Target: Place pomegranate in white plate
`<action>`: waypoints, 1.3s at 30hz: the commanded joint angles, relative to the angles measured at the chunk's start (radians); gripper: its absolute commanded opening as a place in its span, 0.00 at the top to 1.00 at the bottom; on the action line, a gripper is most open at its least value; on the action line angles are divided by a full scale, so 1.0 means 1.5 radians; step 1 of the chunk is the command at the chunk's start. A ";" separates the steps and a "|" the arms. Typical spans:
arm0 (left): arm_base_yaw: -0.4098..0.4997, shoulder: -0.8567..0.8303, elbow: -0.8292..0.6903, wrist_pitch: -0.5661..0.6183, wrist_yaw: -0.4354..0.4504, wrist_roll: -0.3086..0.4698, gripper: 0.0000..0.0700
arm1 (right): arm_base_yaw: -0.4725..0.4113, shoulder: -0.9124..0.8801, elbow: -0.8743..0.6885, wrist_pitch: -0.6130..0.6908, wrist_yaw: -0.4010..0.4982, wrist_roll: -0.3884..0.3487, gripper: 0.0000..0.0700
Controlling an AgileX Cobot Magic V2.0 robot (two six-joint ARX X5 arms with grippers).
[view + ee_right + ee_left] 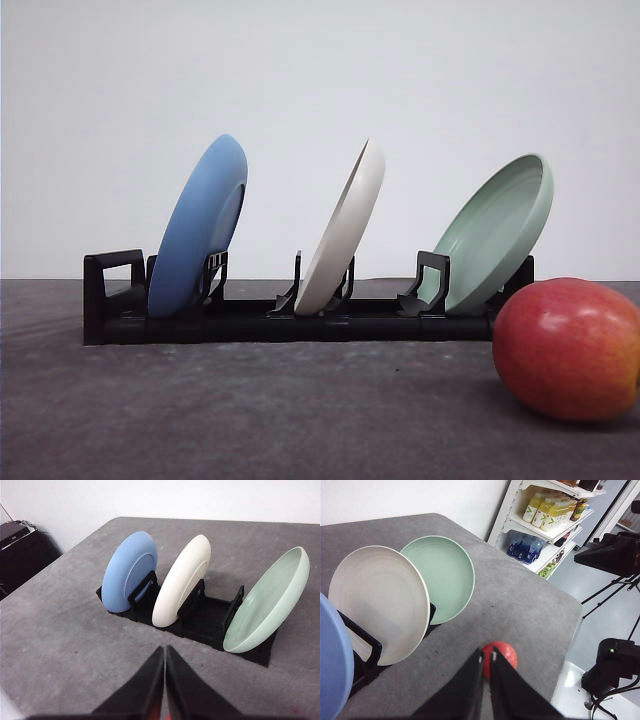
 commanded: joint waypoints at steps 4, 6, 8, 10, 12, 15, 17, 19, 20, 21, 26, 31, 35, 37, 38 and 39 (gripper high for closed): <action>-0.002 0.007 0.011 0.003 -0.001 0.022 0.74 | 0.000 0.002 0.009 0.008 0.006 -0.011 0.97; -0.003 0.010 0.011 0.003 -0.001 0.022 0.47 | 0.000 0.002 0.009 0.008 0.006 -0.011 0.84; -0.003 0.012 0.011 0.002 -0.001 0.021 0.23 | 0.000 0.002 0.009 0.008 0.005 -0.011 0.60; -0.005 0.015 0.011 0.003 -0.001 0.011 0.13 | 0.000 0.002 0.009 0.008 0.005 -0.011 0.37; -0.013 0.020 0.011 0.003 -0.001 -0.009 0.13 | 0.000 0.002 0.009 0.008 0.004 -0.010 0.20; -0.039 0.037 0.011 0.005 -0.004 -0.020 0.13 | 0.000 0.002 0.009 0.008 0.004 -0.009 0.09; -0.067 0.058 0.011 0.011 -0.023 -0.021 0.13 | 0.000 0.002 0.009 0.008 0.004 -0.009 0.09; -0.103 0.085 0.011 0.025 -0.059 -0.026 0.13 | 0.000 0.002 0.009 0.008 0.001 -0.009 0.09; -0.121 0.100 0.011 0.036 -0.079 -0.035 0.13 | 0.000 0.002 0.009 0.008 0.000 -0.009 0.09; -0.139 0.117 0.011 0.050 -0.099 -0.048 0.13 | 0.000 0.002 0.009 0.008 0.000 -0.009 0.09; -0.228 0.232 0.039 0.119 -0.199 -0.102 0.13 | 0.000 0.002 0.009 0.008 0.000 -0.003 0.09; -0.302 0.381 0.152 0.095 -0.323 -0.100 0.13 | 0.000 0.002 0.009 0.008 0.000 -0.001 0.09; -0.333 0.497 0.269 0.053 -0.393 -0.092 0.13 | 0.000 0.002 0.009 0.008 0.000 -0.001 0.09; -0.344 0.548 0.322 0.036 -0.433 -0.085 0.15 | 0.000 0.002 0.009 0.008 0.000 -0.001 0.09; -0.348 0.569 0.344 0.030 -0.450 -0.085 0.15 | 0.000 0.002 0.009 0.008 0.000 -0.001 0.09; -0.351 0.590 0.364 0.025 -0.464 -0.085 0.15 | 0.000 0.002 0.009 0.008 0.000 -0.001 0.09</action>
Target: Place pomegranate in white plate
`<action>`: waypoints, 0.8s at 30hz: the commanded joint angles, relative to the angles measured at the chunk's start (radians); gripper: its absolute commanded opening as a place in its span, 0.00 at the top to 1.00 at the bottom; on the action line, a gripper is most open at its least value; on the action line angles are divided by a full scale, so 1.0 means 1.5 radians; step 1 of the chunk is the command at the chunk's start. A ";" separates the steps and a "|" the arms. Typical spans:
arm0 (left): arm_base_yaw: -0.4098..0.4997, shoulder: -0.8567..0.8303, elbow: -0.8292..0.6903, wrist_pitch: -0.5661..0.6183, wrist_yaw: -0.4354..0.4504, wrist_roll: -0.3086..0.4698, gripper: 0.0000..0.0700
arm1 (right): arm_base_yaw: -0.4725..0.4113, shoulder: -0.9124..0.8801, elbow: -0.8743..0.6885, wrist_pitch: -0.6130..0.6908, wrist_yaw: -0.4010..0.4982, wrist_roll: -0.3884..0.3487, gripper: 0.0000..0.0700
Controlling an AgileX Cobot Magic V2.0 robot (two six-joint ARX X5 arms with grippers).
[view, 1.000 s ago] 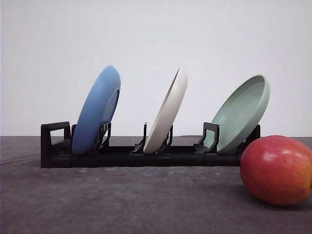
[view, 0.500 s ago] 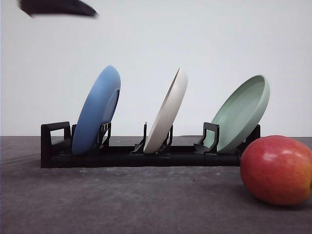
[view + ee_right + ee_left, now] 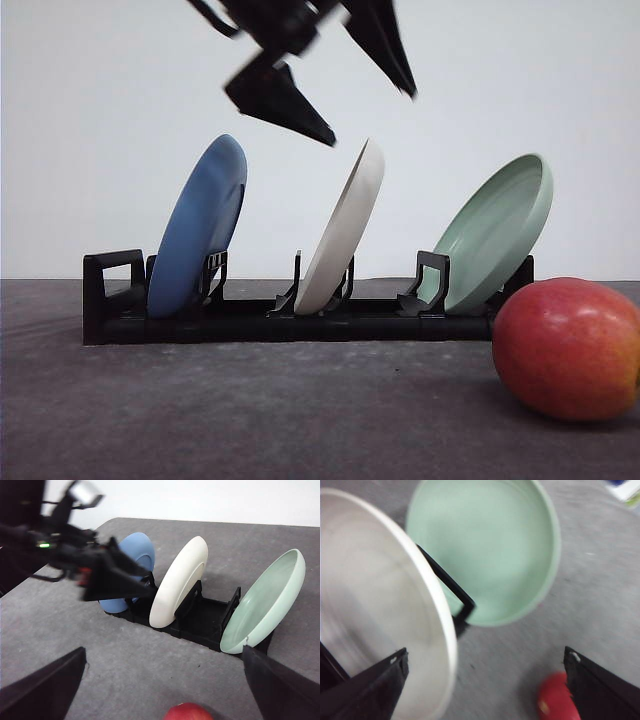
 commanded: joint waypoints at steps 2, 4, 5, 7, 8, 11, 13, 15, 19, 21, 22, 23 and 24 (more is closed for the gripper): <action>-0.012 0.052 0.054 0.001 -0.027 0.007 0.15 | 0.000 0.003 0.009 0.007 -0.002 0.003 0.09; -0.015 0.079 0.074 0.007 -0.056 0.008 0.15 | 0.000 0.002 0.009 0.007 -0.002 0.003 0.09; -0.017 0.088 0.080 0.007 -0.073 0.007 0.15 | 0.000 0.002 0.009 0.007 -0.002 0.003 0.09; -0.018 0.104 0.086 0.008 -0.085 0.007 0.16 | 0.000 0.002 0.009 0.007 -0.002 0.005 0.09; -0.018 0.108 0.086 0.008 -0.085 0.007 0.16 | 0.000 0.002 0.009 0.007 -0.002 0.008 0.09; -0.019 0.124 0.086 0.005 -0.085 0.009 0.17 | 0.000 0.002 0.009 0.007 -0.002 0.014 0.09; -0.020 0.133 0.086 -0.001 -0.083 0.009 0.23 | 0.000 0.002 0.009 0.007 -0.002 0.015 0.09; -0.021 0.136 0.086 -0.012 -0.084 0.009 0.39 | 0.000 0.002 0.009 0.007 -0.002 0.015 0.09; -0.026 0.136 0.089 -0.019 -0.084 0.012 0.89 | 0.000 0.002 0.009 0.007 -0.002 0.015 0.09; -0.026 0.135 0.099 -0.030 -0.084 0.012 1.00 | 0.000 0.002 0.009 0.007 -0.002 0.015 0.09; -0.026 0.135 0.104 -0.034 -0.084 0.014 1.00 | 0.000 0.002 0.009 0.007 -0.002 0.015 0.09; -0.026 0.135 0.108 -0.037 -0.084 0.017 1.00 | 0.000 0.002 0.009 0.007 -0.002 0.015 0.09; -0.027 0.134 0.111 -0.038 -0.084 0.019 1.00 | 0.000 0.002 0.009 0.007 -0.002 0.015 0.09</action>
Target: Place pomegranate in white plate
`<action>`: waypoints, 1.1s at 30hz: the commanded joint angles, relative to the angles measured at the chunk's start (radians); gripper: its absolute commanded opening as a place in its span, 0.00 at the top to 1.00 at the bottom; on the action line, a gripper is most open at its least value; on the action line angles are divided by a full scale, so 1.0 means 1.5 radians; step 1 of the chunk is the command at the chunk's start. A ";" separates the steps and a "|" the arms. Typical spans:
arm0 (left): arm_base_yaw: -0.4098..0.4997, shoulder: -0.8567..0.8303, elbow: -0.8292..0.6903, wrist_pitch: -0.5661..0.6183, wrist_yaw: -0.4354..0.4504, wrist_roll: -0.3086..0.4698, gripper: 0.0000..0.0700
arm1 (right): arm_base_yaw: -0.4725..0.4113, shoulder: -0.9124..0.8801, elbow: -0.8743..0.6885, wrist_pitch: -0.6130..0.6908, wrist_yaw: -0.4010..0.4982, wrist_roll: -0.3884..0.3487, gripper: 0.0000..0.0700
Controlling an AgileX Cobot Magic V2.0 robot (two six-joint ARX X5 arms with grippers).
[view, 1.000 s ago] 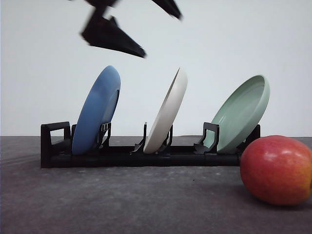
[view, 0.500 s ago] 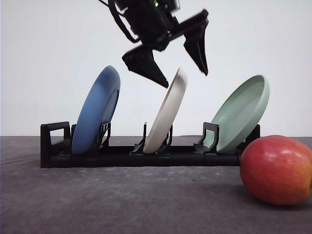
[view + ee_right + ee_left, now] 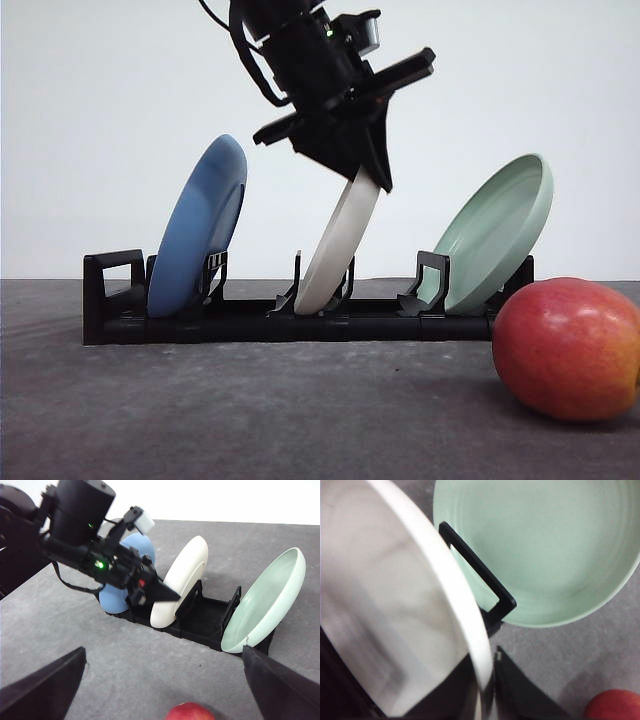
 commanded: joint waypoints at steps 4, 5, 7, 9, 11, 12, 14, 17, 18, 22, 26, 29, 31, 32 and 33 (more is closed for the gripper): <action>-0.010 0.009 0.035 -0.010 0.002 0.017 1.00 | 0.000 0.002 0.009 0.007 -0.002 0.007 0.09; -0.010 0.009 0.038 -0.015 0.002 0.017 1.00 | 0.000 0.002 0.009 0.007 -0.002 0.007 0.09; -0.010 0.009 0.044 -0.025 0.002 0.017 1.00 | 0.000 0.002 0.009 0.007 -0.002 0.007 0.09; -0.010 0.009 0.051 -0.035 0.002 0.018 1.00 | 0.000 0.002 0.009 0.007 -0.002 0.007 0.09; -0.011 0.009 0.061 -0.043 0.002 0.019 1.00 | 0.000 0.002 0.009 0.007 -0.002 0.007 0.09; -0.012 0.008 0.065 -0.044 0.002 0.019 1.00 | 0.000 0.002 0.009 0.007 -0.002 0.007 0.09; -0.014 0.002 0.071 -0.043 0.002 0.019 1.00 | 0.000 0.002 0.009 0.007 -0.002 0.007 0.09; -0.017 -0.011 0.072 -0.041 0.002 0.023 1.00 | 0.000 0.002 0.009 0.007 -0.002 0.007 0.09; -0.019 -0.016 0.072 -0.041 0.002 0.024 1.00 | 0.000 0.002 0.009 0.007 -0.002 0.007 0.09; -0.025 -0.039 0.072 -0.043 0.002 0.027 1.00 | 0.000 0.002 0.009 0.007 -0.002 0.007 0.09; -0.037 -0.079 0.072 -0.044 0.002 0.040 1.00 | 0.000 0.002 0.009 0.007 -0.002 0.007 0.09; -0.054 -0.117 0.072 -0.066 0.002 0.055 1.00 | 0.000 0.002 0.009 0.007 -0.002 0.007 0.09; -0.073 -0.144 0.072 -0.102 0.002 0.069 1.00 | 0.000 0.002 0.009 0.007 -0.002 0.007 0.09; -0.084 -0.158 0.072 -0.124 0.002 0.077 1.00 | 0.000 0.002 0.009 0.007 -0.002 0.007 0.09; -0.095 -0.171 0.072 -0.146 0.001 0.084 1.00 | 0.000 0.002 0.009 0.007 -0.002 0.007 0.09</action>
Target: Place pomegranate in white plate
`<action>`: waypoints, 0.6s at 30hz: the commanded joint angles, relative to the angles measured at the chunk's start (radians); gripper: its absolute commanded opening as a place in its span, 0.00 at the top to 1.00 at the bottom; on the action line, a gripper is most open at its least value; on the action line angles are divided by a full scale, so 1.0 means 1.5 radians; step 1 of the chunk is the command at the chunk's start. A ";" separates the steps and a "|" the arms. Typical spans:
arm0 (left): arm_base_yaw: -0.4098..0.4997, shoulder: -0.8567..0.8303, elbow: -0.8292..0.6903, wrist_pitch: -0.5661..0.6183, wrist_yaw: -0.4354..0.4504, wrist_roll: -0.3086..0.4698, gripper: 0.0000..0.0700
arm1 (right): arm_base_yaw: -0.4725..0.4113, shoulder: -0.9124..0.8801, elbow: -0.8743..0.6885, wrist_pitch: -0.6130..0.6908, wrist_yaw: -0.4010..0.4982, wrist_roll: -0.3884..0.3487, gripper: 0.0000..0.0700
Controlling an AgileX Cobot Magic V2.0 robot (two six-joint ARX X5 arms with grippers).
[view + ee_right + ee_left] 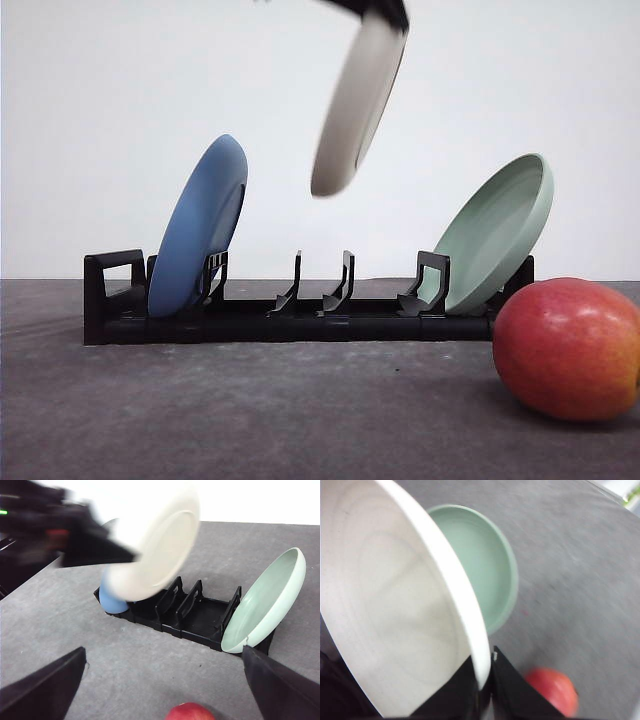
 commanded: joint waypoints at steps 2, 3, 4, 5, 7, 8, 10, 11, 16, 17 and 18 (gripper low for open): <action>-0.041 -0.025 0.020 -0.053 -0.003 0.033 1.00 | 0.000 0.002 0.009 0.007 -0.002 0.008 0.09; -0.057 -0.036 0.020 -0.072 -0.007 0.033 1.00 | 0.000 0.002 0.009 0.007 -0.002 0.008 0.09; -0.073 -0.047 0.020 -0.091 -0.015 0.034 1.00 | 0.000 0.002 0.009 0.007 -0.002 0.009 0.09; -0.091 -0.056 0.020 -0.109 -0.026 0.033 1.00 | 0.000 0.002 0.009 0.007 -0.002 0.010 0.09; -0.128 -0.069 0.020 -0.146 -0.063 0.033 1.00 | 0.000 0.002 0.009 0.007 -0.002 0.013 0.09; -0.147 -0.074 0.020 -0.168 -0.085 0.032 1.00 | 0.000 0.002 0.009 0.007 -0.002 0.015 0.09; -0.186 -0.077 0.019 -0.215 -0.127 0.029 1.00 | 0.000 0.002 0.009 0.007 -0.002 0.021 0.09; -0.204 -0.078 0.018 -0.237 -0.147 0.027 1.00 | 0.000 0.002 0.009 0.007 -0.002 0.023 0.09; -0.285 -0.077 -0.019 -0.299 -0.249 0.001 1.00 | 0.000 0.002 0.009 0.006 -0.002 0.024 0.09; -0.296 -0.077 -0.033 -0.303 -0.264 -0.009 1.00 | 0.000 0.002 0.009 0.006 -0.002 0.025 0.09; -0.305 -0.077 -0.047 -0.308 -0.278 -0.018 1.00 | 0.000 0.002 0.009 0.006 -0.002 0.025 0.09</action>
